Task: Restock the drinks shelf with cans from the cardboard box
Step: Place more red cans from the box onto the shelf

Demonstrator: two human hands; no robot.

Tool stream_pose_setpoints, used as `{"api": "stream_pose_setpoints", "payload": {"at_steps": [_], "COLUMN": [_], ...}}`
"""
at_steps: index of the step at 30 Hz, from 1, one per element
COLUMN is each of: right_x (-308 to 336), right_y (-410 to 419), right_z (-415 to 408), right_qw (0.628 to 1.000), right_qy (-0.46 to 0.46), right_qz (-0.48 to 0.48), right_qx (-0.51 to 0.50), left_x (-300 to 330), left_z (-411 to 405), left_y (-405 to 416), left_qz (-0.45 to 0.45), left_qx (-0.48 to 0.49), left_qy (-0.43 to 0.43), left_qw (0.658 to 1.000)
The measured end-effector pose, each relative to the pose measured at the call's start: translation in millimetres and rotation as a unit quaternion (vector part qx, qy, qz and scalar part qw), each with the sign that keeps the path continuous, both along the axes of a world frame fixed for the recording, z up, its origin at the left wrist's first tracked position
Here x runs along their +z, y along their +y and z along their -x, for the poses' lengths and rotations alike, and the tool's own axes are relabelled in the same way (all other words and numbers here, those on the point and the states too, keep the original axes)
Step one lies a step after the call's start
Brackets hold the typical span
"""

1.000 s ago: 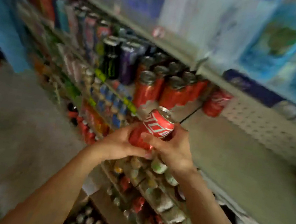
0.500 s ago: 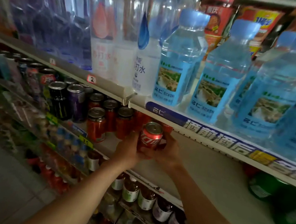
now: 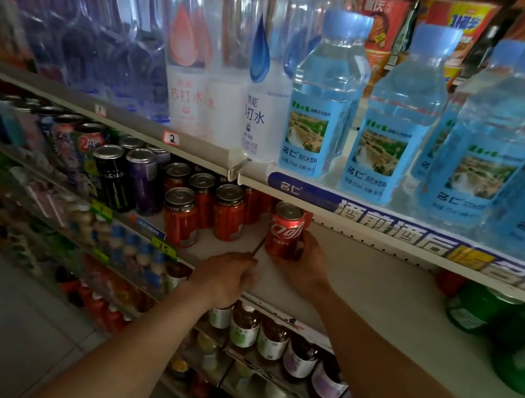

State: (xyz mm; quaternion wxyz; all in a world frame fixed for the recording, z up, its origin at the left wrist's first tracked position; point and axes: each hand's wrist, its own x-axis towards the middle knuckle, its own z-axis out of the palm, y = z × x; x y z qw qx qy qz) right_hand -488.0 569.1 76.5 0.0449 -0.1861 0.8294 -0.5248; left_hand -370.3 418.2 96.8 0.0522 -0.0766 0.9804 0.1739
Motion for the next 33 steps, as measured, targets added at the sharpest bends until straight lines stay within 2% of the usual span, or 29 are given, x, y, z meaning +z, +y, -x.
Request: {"api": "stream_pose_setpoints", "payload": {"at_steps": [6, 13, 22, 26, 28, 29, 31, 33], "right_x": [-0.4, -4.3, -3.8, 1.1, 9.7, 14.3, 23.7, 30.4], "right_y": [-5.5, -12.7, -12.9, -14.7, -13.5, -12.1, -7.4, -6.9], "right_z": [12.2, 19.9, 22.1, 22.9, 16.4, 9.2, -17.9, -58.7], "right_qw": [0.999, 0.995, 0.994, 0.992, 0.988, 0.987, 0.989, 0.988], "right_qy": [-0.015, -0.027, -0.033, -0.074, -0.109, -0.108, -0.037, 0.055], "right_qz": [-0.008, 0.004, -0.021, -0.031, -0.051, -0.054, -0.015, 0.067], "right_qx": [-0.045, -0.094, -0.097, -0.094, -0.098, -0.109, -0.140, -0.131], "left_x": [3.1, 3.3, -2.0, -9.1, -11.8, -12.8, -16.1, -20.3], "left_z": [3.1, 2.1, 6.1, 4.6, -4.2, -10.6, -25.7, -45.1], "left_y": [-5.7, -5.9, -9.0, -6.7, -4.0, -3.2, -3.9, -7.3], "left_qz": [0.015, 0.019, 0.022, 0.047, 0.053, 0.046, 0.030, -0.005], "left_qx": [-0.019, -0.023, -0.030, -0.032, -0.043, -0.053, -0.053, -0.016], "left_qy": [-0.036, -0.035, -0.045, -0.021, 0.025, 0.081, 0.198, 0.294], "left_qw": [0.999, 0.999, 0.998, 0.998, 0.997, 0.994, 0.978, 0.956]}}
